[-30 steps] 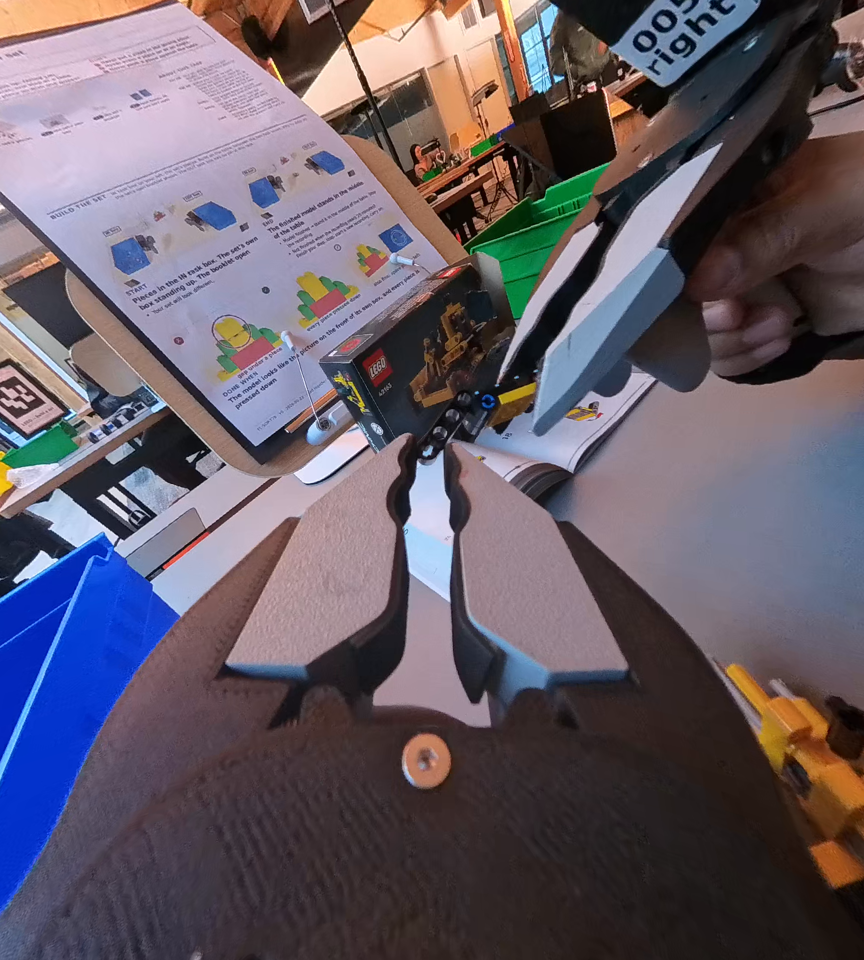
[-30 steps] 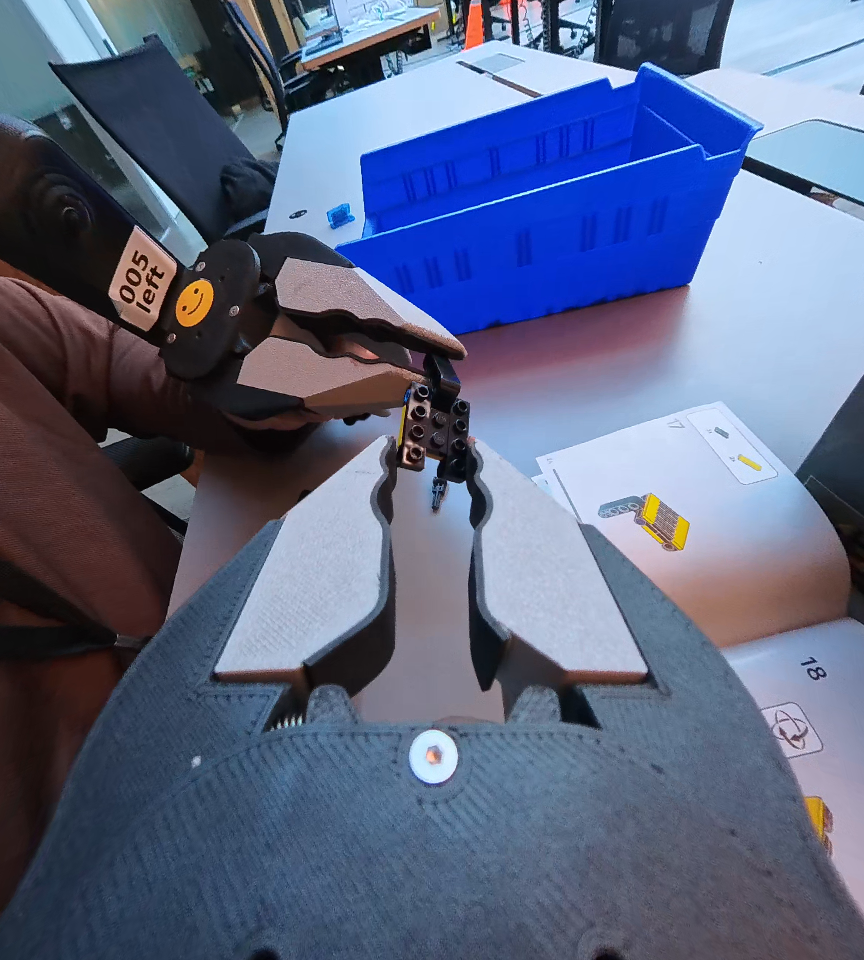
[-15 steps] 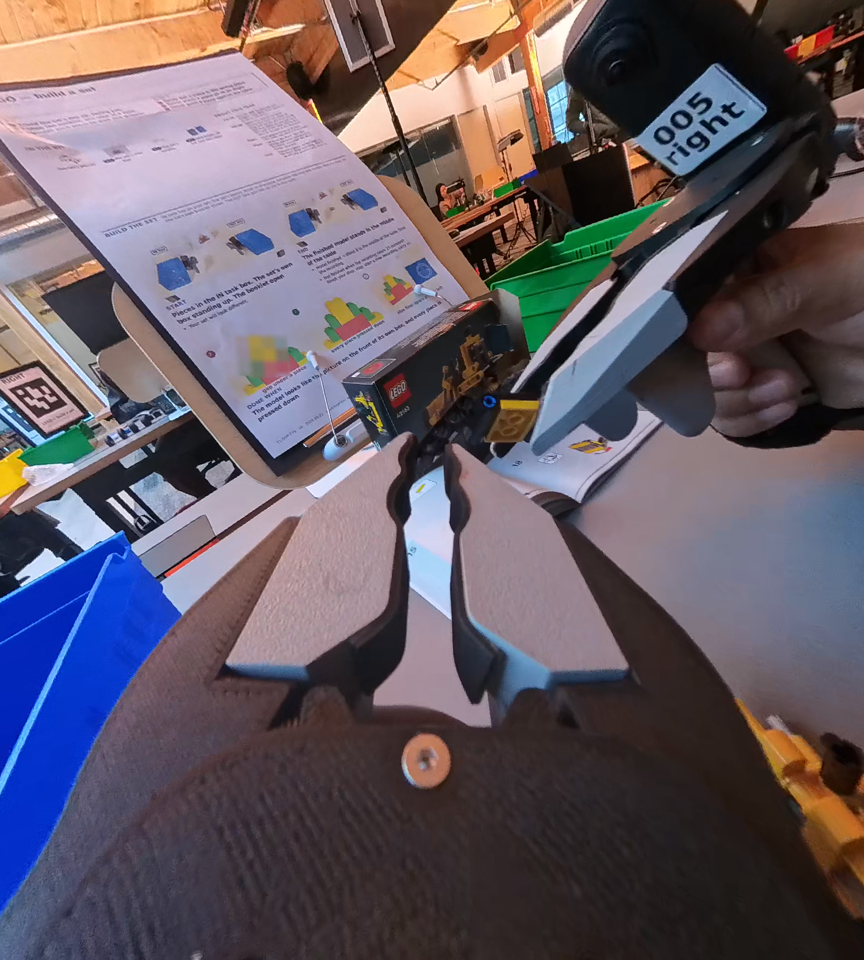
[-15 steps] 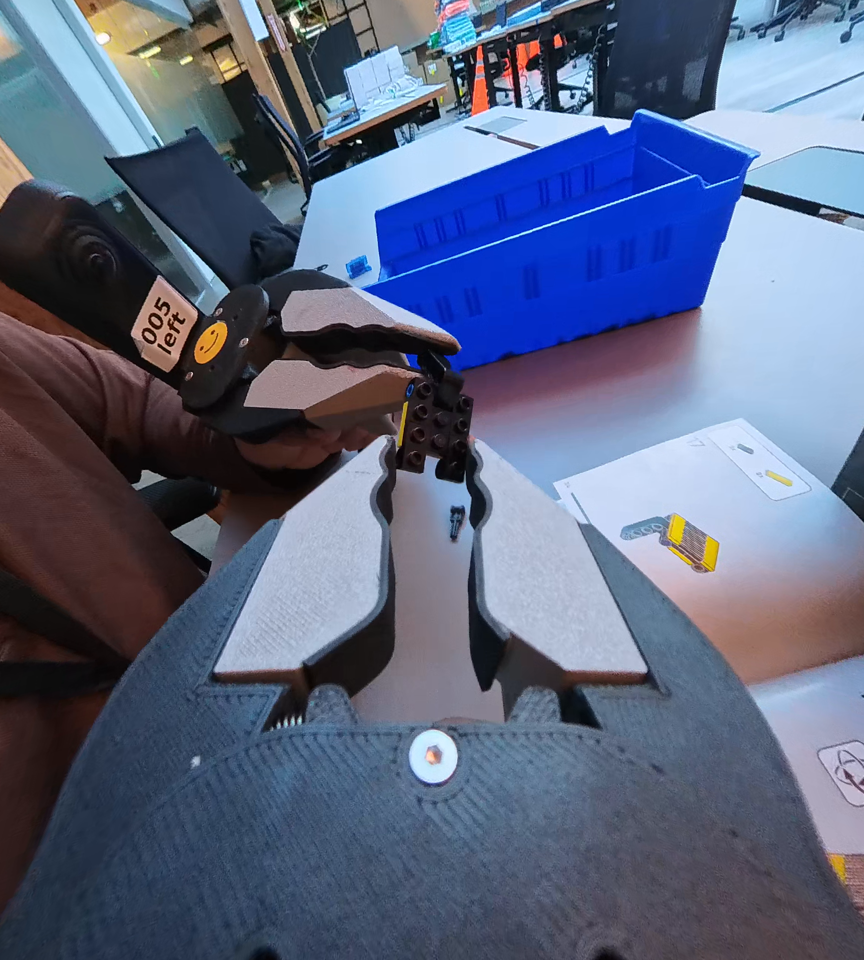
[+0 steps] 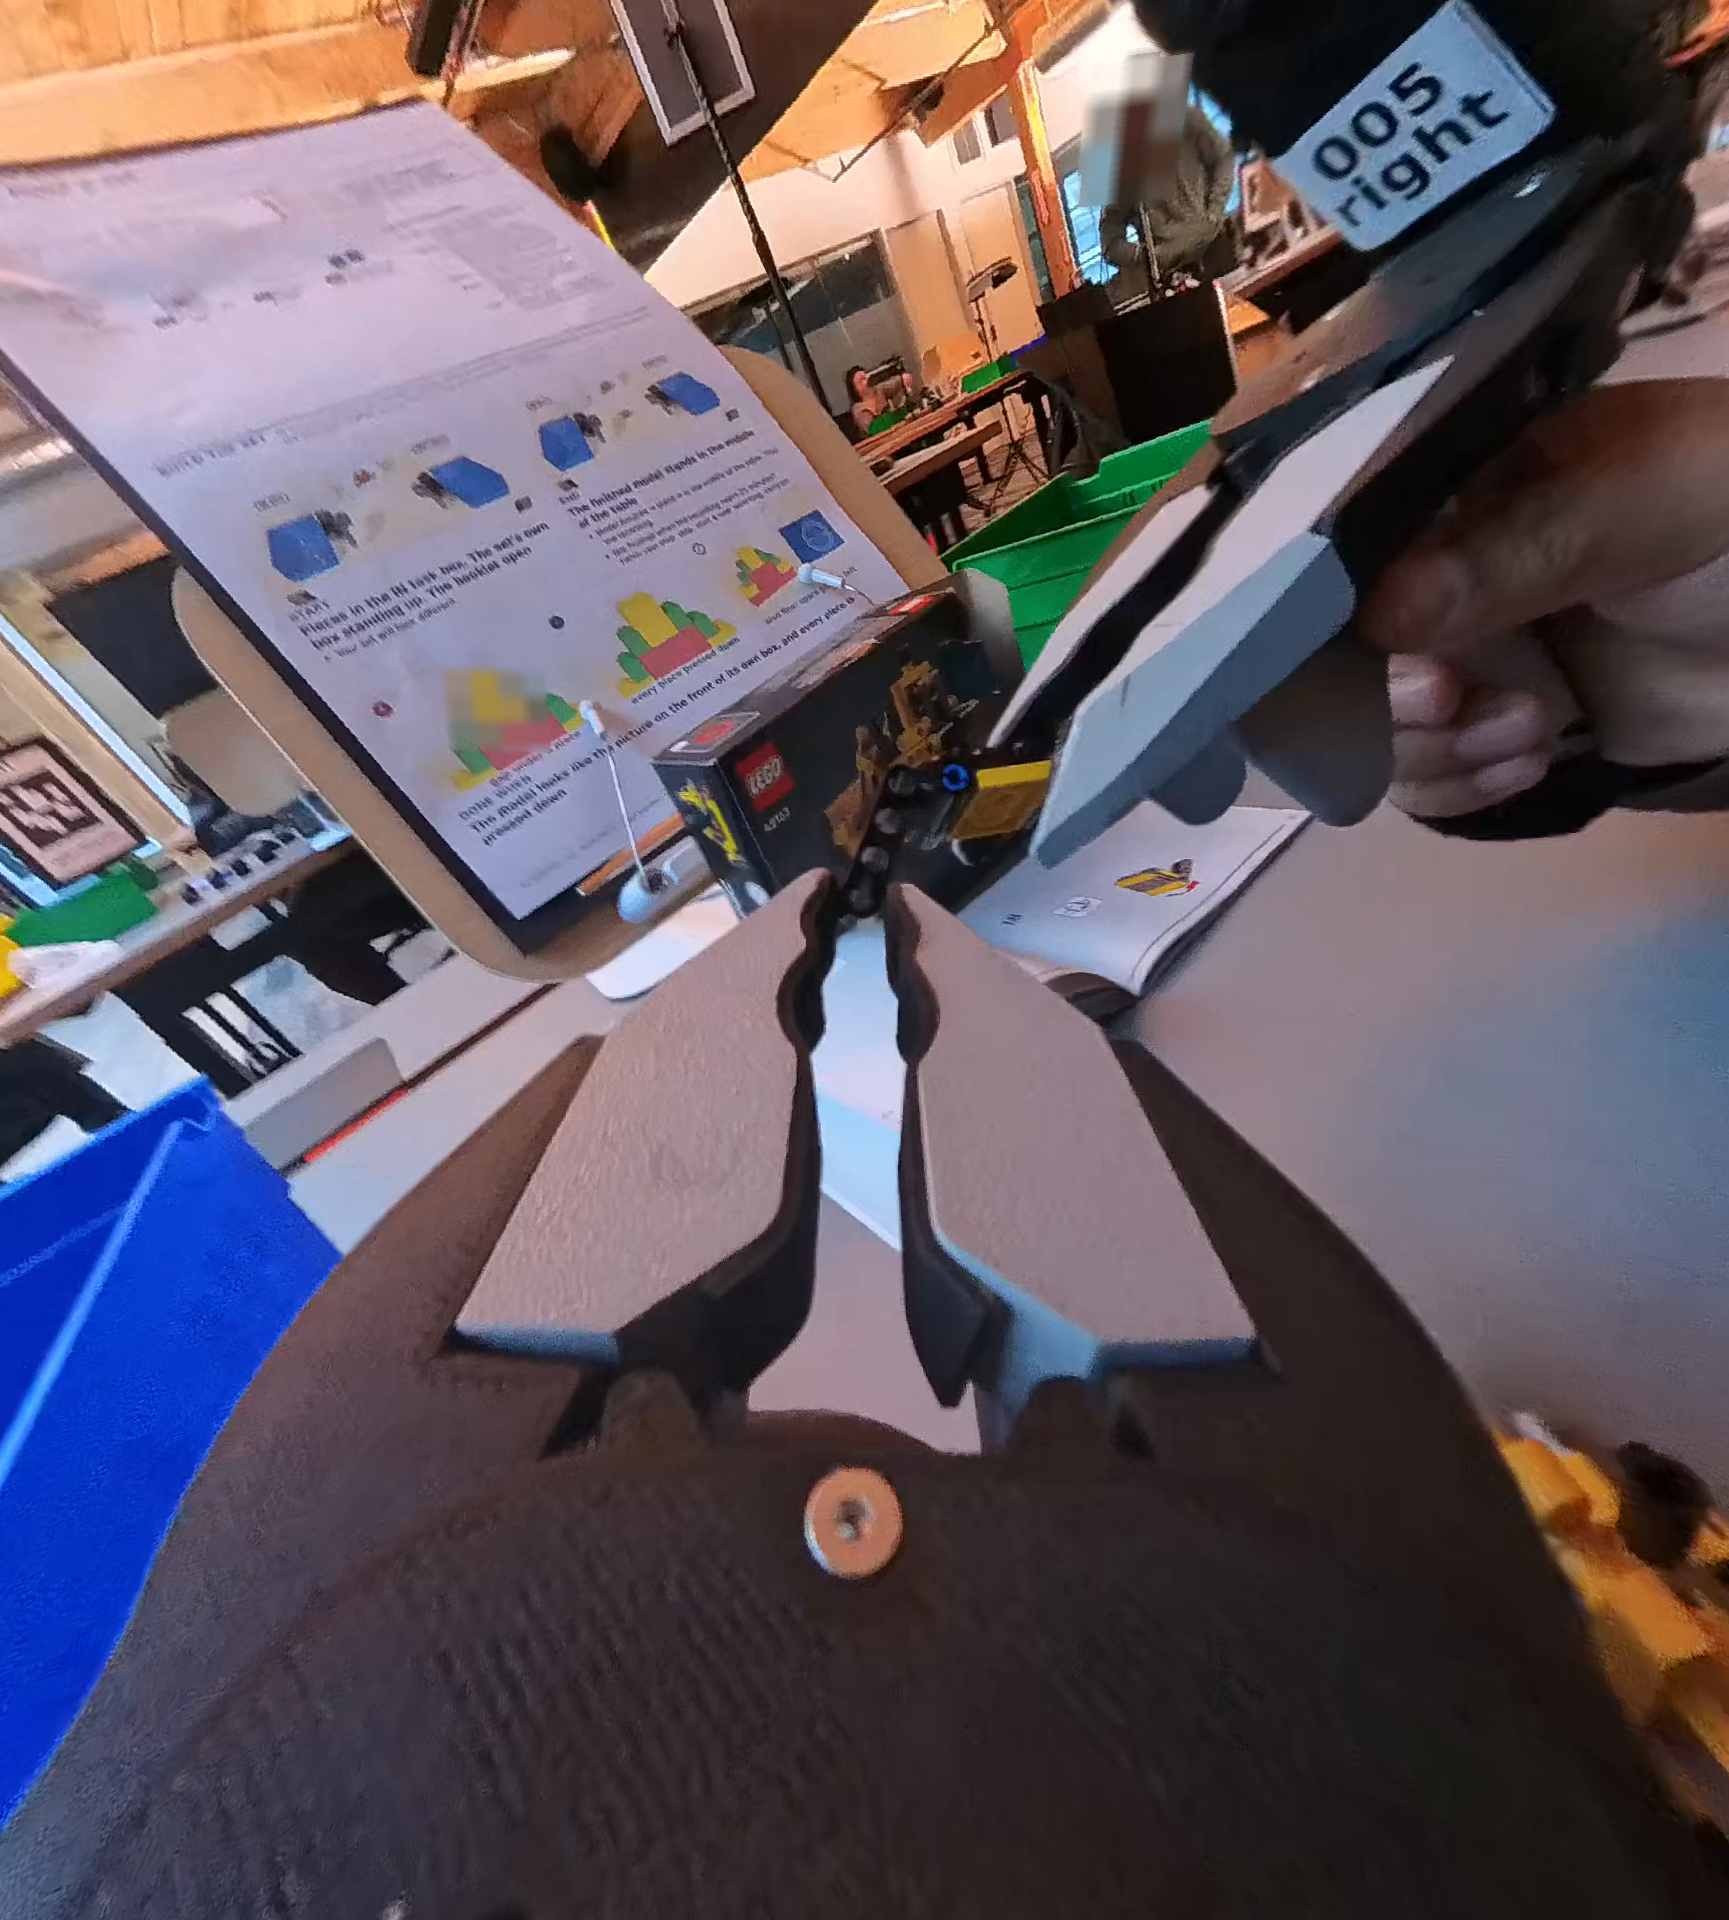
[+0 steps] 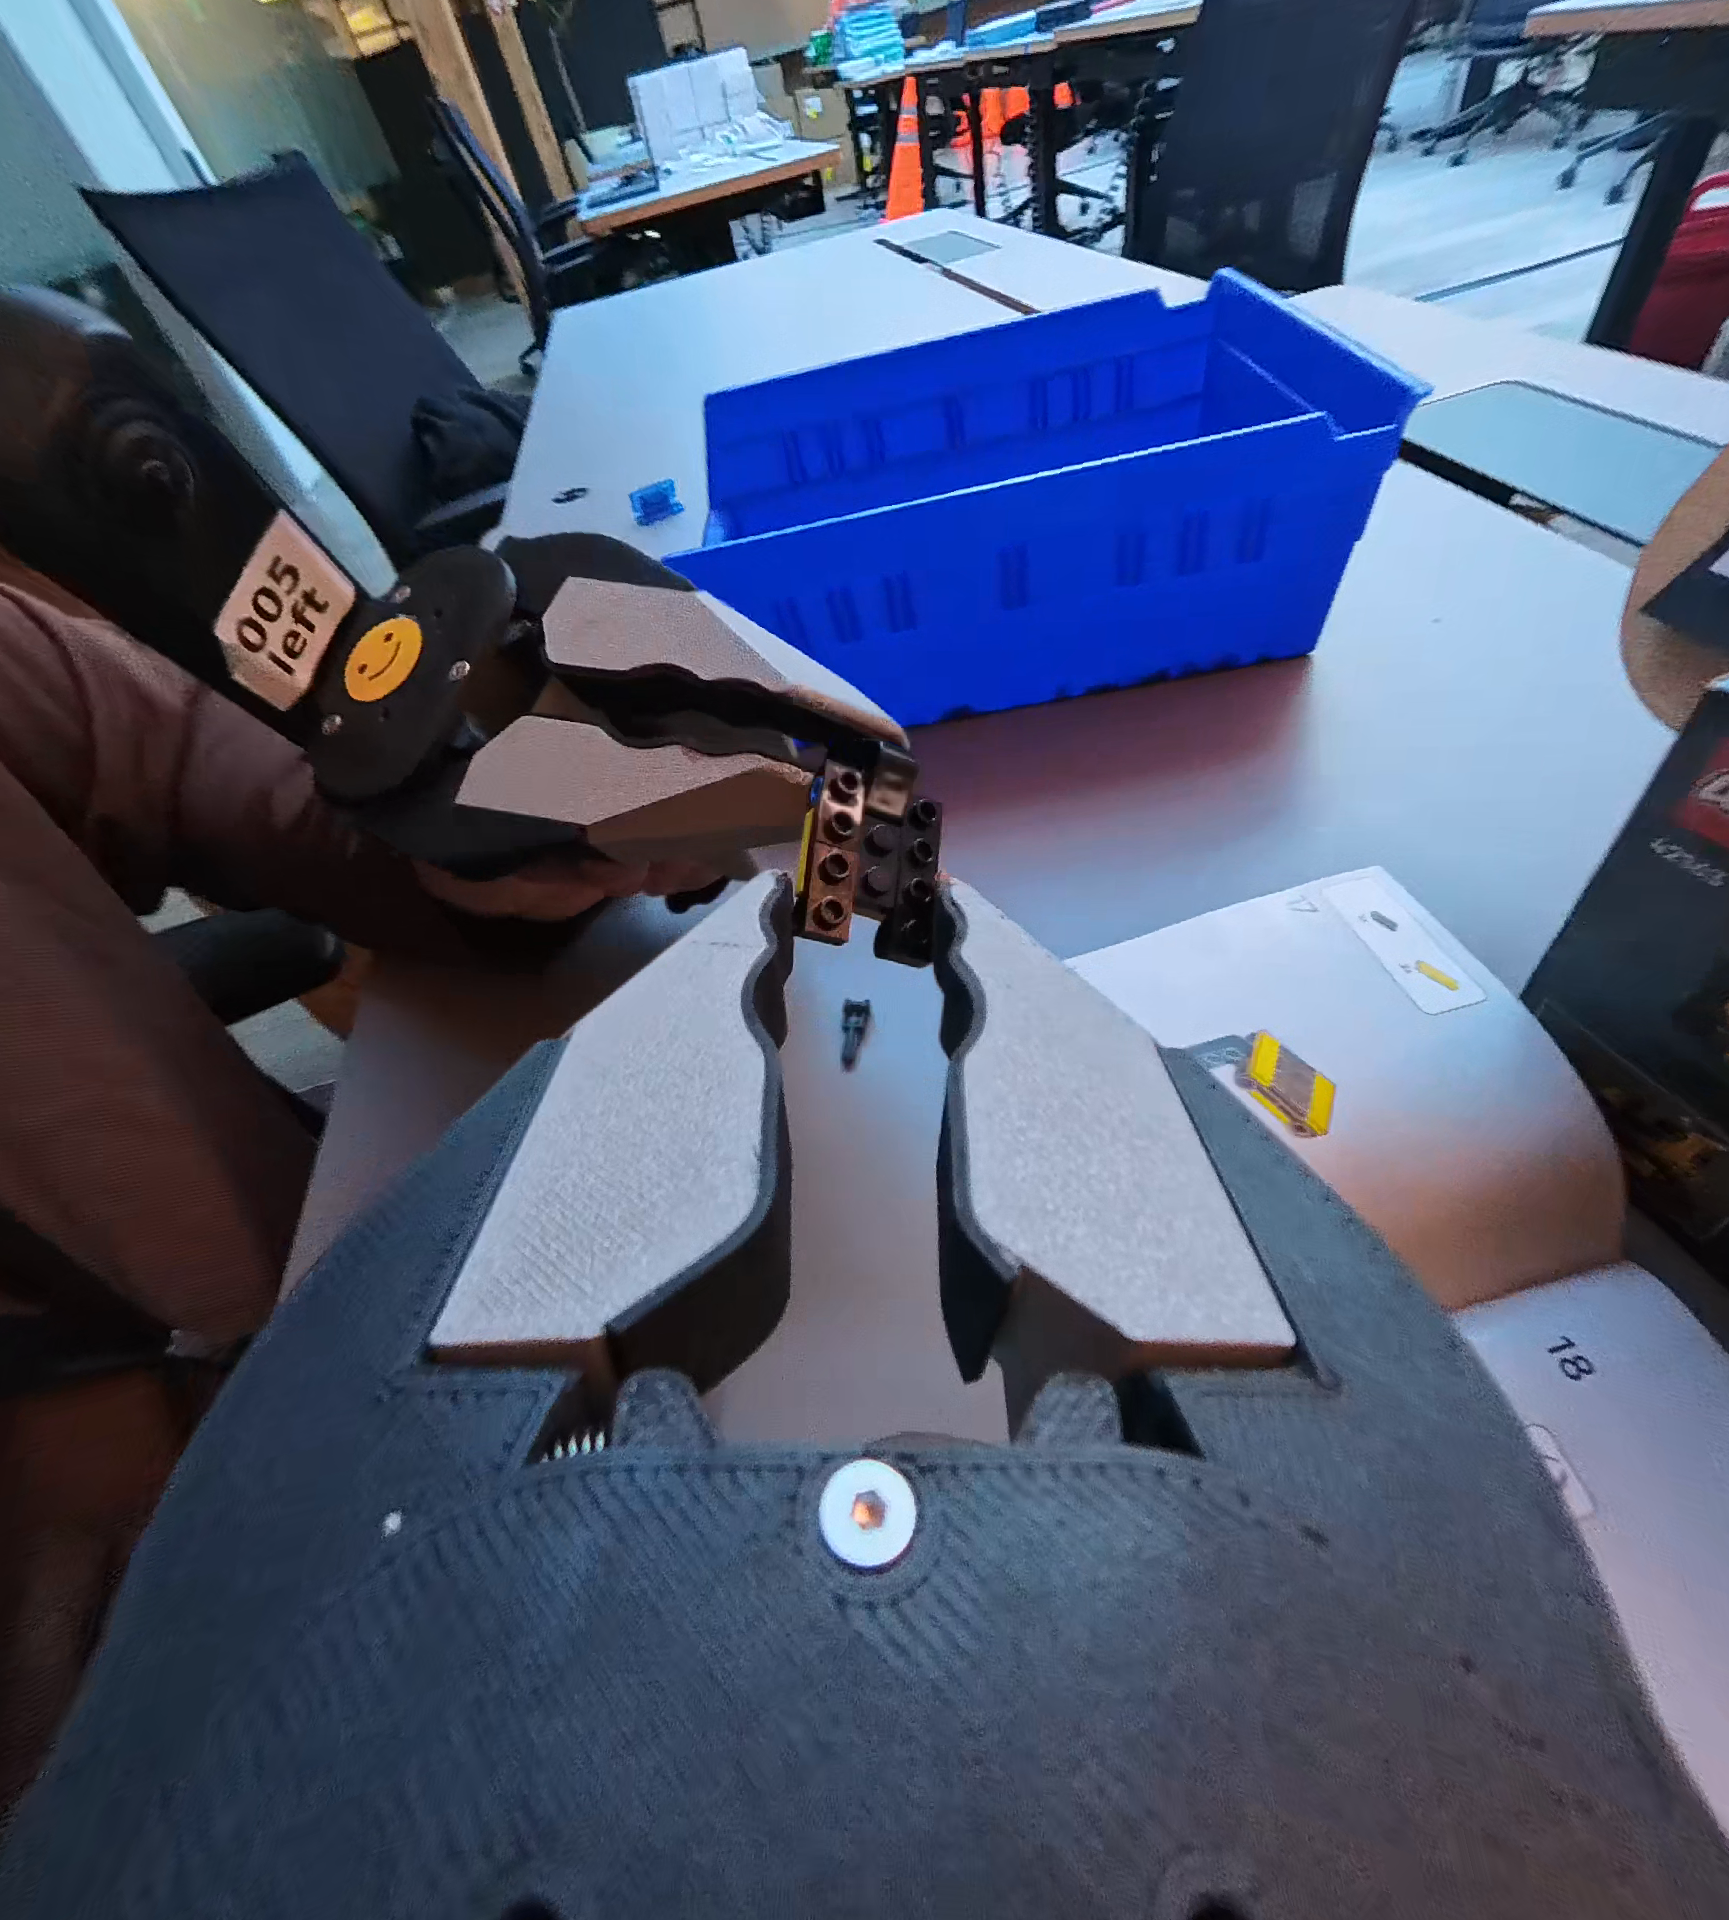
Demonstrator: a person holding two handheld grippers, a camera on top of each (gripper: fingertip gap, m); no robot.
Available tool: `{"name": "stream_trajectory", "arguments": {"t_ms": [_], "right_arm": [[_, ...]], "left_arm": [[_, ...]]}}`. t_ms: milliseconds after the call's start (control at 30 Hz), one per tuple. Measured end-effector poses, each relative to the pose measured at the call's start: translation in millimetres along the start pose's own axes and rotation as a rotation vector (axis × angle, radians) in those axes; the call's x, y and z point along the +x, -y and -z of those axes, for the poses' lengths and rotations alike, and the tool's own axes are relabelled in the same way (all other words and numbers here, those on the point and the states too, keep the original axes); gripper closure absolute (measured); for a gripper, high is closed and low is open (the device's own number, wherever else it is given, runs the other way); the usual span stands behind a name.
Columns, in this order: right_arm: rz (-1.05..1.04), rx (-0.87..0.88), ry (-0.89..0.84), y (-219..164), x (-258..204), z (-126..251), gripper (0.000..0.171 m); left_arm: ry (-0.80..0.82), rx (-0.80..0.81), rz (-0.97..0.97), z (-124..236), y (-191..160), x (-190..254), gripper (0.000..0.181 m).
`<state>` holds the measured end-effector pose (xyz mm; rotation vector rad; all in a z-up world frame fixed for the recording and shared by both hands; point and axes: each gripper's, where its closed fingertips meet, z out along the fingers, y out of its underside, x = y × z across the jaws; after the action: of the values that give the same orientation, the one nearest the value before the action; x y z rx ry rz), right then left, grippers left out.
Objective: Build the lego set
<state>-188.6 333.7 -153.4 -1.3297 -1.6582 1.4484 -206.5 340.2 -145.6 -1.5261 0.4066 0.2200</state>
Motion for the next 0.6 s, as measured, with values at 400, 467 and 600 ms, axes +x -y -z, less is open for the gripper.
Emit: {"name": "stream_trajectory", "arguments": {"t_ms": [400, 467, 600], "right_arm": [[-0.002, 0.007, -0.020, -1, 4, -2, 0.148], [0.000, 0.003, -0.024, -2, 6, -2, 0.147], [0.034, -0.001, -0.031, 0, 7, 3, 0.148]], "left_arm": [[-0.038, -0.034, 0.050, -1, -6, 5, 0.176], [-0.051, -0.045, 0.053, -2, -8, 6, 0.175], [-0.102, -0.061, 0.076, -3, -10, 13, 0.174]]}}
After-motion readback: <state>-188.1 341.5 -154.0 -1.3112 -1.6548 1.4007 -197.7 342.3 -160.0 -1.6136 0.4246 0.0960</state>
